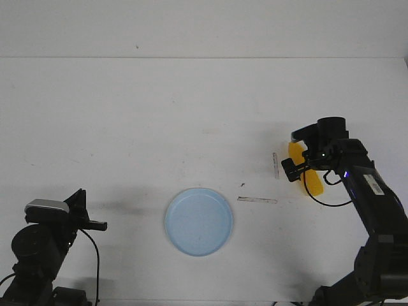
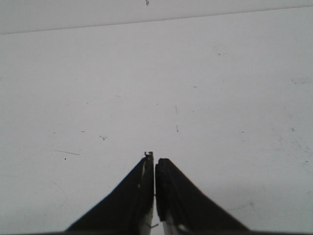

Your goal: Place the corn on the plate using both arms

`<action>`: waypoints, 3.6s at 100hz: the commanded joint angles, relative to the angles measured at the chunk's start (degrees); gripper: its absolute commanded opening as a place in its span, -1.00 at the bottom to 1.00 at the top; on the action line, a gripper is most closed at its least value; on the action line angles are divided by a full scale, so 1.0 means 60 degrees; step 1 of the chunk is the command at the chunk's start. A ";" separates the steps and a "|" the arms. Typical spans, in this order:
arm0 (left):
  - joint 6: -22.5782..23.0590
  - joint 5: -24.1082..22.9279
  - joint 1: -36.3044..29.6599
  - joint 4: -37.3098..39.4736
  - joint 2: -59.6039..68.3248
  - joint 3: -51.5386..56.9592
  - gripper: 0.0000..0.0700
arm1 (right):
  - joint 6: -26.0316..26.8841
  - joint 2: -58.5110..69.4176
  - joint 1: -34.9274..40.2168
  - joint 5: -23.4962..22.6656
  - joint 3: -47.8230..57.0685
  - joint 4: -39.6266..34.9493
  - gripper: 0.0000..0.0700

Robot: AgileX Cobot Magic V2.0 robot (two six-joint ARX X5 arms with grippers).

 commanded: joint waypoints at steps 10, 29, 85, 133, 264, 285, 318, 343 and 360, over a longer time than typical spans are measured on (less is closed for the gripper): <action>0.0084 -0.0047 -0.0025 0.0091 0.0036 0.0055 -1.00 | -0.0153 0.0758 -0.0007 0.0015 0.0142 0.0095 0.92; 0.0084 -0.0047 -0.0025 0.0091 0.0036 0.0055 -1.00 | -0.0138 0.0896 -0.0007 0.0007 0.0142 0.0117 0.05; 0.0091 -0.0047 -0.0025 0.0091 0.0036 0.0055 -1.00 | 0.0998 -0.1639 0.0255 -0.0033 0.0361 -0.0055 -0.44; 0.0087 -0.0047 -0.0025 0.0095 0.0036 0.0055 -1.00 | 0.3158 -0.3483 0.5752 -0.0033 0.0357 0.0127 -0.44; 0.0087 -0.0044 -0.0025 0.0040 0.0036 0.0055 -1.00 | 0.3308 0.0616 0.8827 -0.0040 0.0335 0.0284 0.71; 0.0087 -0.0044 -0.0025 0.0018 0.0036 0.0055 -1.00 | 0.3326 0.0590 0.8827 -0.0073 0.0437 0.0335 0.90; 0.0087 -0.0044 -0.0025 0.0022 0.0036 0.0055 -1.00 | 0.3315 -0.0288 0.8408 -0.0029 0.1621 0.0401 -0.16; 0.0087 -0.0044 -0.0025 0.0022 0.0036 0.0055 -1.00 | 0.3177 -0.1497 0.6808 0.0430 0.1774 0.1005 -1.00; 0.0087 -0.0044 -0.0025 0.0022 0.0036 0.0055 -1.00 | 0.2845 -0.1803 0.4929 0.0976 0.1767 0.0641 -1.00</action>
